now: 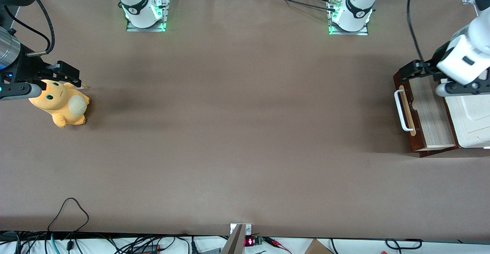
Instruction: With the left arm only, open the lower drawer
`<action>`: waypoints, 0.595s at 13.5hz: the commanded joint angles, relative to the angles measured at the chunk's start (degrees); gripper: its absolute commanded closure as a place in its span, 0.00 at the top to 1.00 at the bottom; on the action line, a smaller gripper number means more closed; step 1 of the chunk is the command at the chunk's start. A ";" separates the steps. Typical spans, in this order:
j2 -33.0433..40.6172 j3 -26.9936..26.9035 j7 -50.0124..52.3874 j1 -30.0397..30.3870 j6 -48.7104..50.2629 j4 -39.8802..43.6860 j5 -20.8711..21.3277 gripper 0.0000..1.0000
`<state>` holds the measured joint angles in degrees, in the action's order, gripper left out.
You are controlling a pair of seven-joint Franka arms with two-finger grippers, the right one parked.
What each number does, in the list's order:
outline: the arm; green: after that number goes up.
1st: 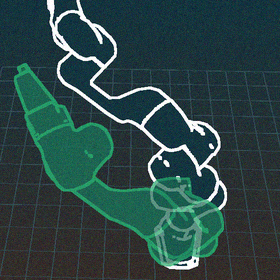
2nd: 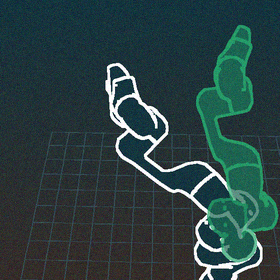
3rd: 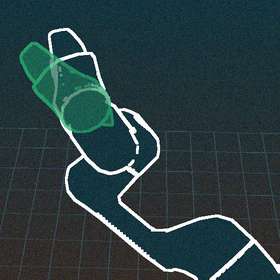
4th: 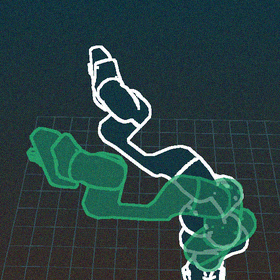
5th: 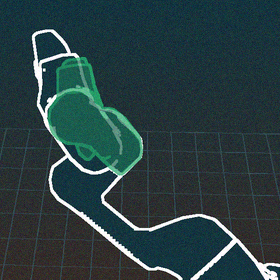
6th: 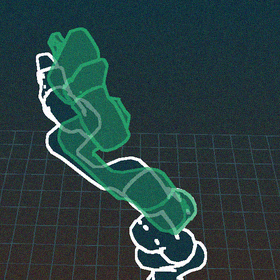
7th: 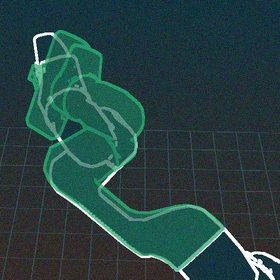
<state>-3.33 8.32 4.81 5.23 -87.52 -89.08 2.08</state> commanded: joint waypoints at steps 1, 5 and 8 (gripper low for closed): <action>3.24 -2.08 -4.89 -0.31 -4.22 -5.12 -1.46 1.00; 3.25 -2.43 -5.25 -0.31 -4.59 -5.05 -1.46 1.00; 2.98 -2.69 -5.16 -0.31 -4.68 -4.52 -3.57 1.00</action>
<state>-1.90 6.49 1.21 5.21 -91.22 -92.28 0.64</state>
